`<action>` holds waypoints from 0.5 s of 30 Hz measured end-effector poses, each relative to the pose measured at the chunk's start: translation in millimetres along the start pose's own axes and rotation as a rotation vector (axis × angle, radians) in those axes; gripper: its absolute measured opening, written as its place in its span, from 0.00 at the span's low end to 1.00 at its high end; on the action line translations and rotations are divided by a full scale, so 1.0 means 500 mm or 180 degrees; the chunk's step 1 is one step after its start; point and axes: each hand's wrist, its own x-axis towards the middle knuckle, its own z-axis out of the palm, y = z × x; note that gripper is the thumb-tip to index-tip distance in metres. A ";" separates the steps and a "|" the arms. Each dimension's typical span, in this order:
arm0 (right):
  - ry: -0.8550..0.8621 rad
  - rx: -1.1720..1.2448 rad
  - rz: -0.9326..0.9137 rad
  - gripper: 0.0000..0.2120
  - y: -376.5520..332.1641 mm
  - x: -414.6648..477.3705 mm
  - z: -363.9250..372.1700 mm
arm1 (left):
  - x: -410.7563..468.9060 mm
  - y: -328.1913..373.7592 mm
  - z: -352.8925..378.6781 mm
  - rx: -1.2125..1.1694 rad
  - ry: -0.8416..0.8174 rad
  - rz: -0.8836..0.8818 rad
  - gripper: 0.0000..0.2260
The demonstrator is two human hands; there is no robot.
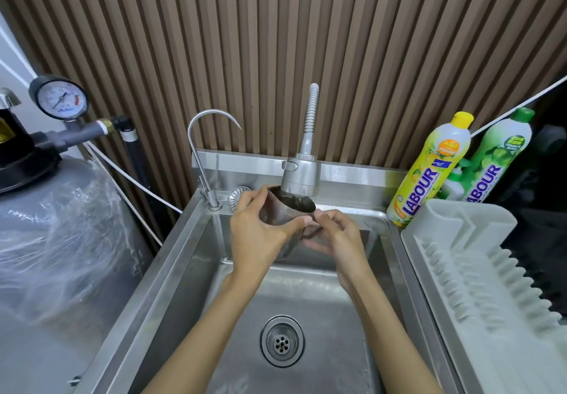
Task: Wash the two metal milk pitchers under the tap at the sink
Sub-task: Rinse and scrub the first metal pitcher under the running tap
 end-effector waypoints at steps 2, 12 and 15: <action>0.0044 -0.0170 0.0001 0.09 -0.005 -0.012 0.003 | -0.004 0.001 -0.009 0.0314 -0.0021 -0.0127 0.29; 0.1019 -0.2220 -0.0612 0.13 -0.064 -0.035 -0.019 | -0.013 -0.016 0.004 -0.1386 -0.1178 -0.1418 0.18; 0.0951 -0.1586 -0.0807 0.09 -0.060 -0.031 -0.019 | -0.015 -0.007 0.027 -0.1747 -0.0993 -0.1213 0.23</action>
